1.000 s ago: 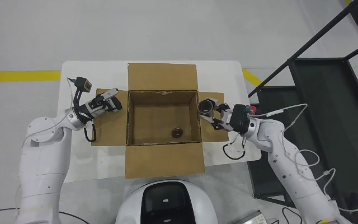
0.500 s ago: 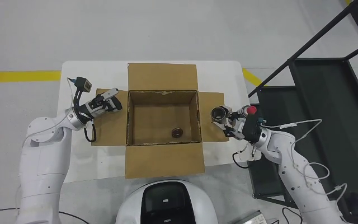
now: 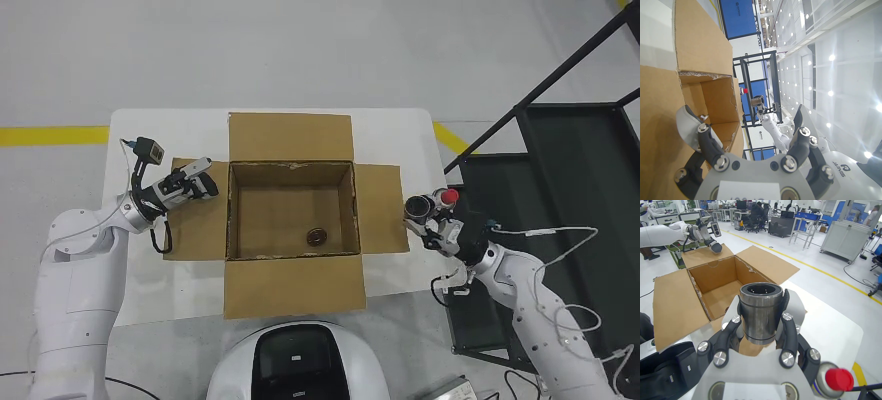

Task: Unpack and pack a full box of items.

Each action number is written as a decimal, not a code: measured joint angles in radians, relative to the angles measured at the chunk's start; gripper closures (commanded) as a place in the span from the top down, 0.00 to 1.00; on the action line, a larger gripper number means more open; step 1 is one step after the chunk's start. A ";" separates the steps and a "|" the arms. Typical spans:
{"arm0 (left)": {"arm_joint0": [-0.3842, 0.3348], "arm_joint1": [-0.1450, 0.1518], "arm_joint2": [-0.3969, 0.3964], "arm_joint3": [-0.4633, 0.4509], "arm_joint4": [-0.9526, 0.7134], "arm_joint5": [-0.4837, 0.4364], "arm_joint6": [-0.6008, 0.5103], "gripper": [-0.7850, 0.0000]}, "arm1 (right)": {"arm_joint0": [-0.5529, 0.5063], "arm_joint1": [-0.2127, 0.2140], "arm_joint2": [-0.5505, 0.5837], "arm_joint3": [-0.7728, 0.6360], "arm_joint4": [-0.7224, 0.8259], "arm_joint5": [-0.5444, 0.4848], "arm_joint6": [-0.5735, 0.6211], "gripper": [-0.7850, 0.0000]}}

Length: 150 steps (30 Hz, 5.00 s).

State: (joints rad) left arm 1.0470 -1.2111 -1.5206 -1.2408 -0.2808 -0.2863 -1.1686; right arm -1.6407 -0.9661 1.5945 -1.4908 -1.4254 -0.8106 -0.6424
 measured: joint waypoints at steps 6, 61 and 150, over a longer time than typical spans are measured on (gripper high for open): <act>0.000 0.000 0.000 0.000 0.000 0.000 0.000 1.00 | -0.072 0.006 0.025 0.128 -0.106 0.057 -0.232 0.00; 0.000 0.000 0.000 0.000 0.000 0.000 0.000 1.00 | 0.200 -0.095 -0.293 0.705 -0.040 0.299 -0.482 0.00; 0.000 0.000 0.000 0.000 0.000 0.000 0.000 1.00 | 0.316 -0.116 -0.364 0.964 0.038 0.269 -0.620 1.00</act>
State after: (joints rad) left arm 1.0470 -1.2110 -1.5206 -1.2408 -0.2808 -0.2863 -1.1686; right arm -1.3244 -1.0820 1.2309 -0.5263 -1.3877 -0.5414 -1.2626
